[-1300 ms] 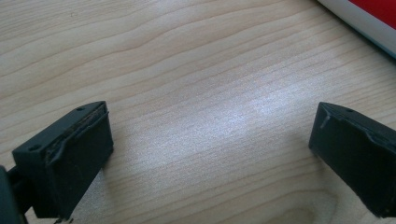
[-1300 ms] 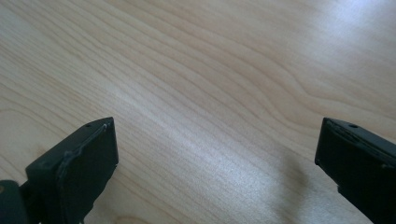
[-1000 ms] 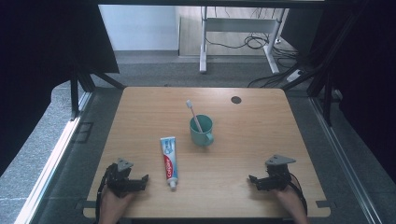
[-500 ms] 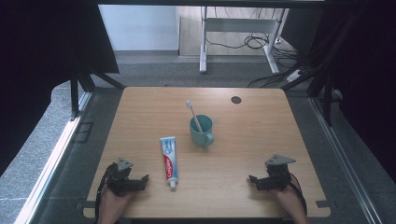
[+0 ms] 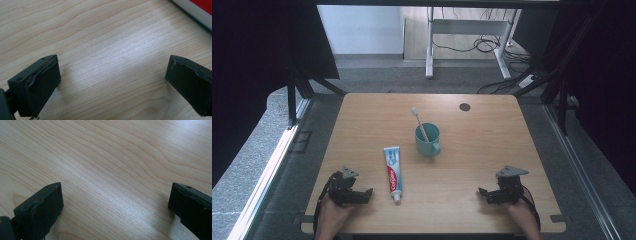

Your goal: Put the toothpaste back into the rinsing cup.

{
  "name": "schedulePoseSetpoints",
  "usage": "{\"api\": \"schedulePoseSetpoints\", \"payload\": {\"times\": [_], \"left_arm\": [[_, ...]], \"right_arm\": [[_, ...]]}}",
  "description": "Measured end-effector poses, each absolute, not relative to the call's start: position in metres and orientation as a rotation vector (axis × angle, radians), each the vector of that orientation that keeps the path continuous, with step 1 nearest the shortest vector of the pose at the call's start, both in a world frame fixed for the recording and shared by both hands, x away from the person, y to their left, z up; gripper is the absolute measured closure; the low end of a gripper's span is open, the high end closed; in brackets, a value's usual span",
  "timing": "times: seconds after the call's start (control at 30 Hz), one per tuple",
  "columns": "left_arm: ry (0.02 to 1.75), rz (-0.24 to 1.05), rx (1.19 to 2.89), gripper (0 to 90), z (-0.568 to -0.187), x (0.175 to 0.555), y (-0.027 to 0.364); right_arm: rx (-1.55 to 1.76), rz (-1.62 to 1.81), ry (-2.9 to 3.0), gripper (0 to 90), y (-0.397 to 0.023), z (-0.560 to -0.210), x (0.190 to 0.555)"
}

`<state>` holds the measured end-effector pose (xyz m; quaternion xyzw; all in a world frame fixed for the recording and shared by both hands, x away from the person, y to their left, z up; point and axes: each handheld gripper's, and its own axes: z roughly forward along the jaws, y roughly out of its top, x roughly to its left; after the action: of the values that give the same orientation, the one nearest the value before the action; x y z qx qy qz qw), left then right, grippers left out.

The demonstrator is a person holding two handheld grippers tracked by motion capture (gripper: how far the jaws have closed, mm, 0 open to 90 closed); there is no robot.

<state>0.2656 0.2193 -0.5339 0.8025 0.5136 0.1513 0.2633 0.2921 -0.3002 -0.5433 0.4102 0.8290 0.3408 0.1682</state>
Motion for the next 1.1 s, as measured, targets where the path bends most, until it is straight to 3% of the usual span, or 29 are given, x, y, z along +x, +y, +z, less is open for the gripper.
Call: {"api": "schedulePoseSetpoints", "payload": {"times": [0.7,1.1], "left_arm": [[1.467,0.135,2.382,5.9,-0.496,0.308,0.192],[1.488,0.011,2.419,7.0,-0.476,0.337,0.161]], "right_arm": [[1.169,0.969,2.358,0.0,-0.300,-0.543,0.292],[1.168,0.967,2.359,0.0,-0.300,-0.543,0.292]]}}
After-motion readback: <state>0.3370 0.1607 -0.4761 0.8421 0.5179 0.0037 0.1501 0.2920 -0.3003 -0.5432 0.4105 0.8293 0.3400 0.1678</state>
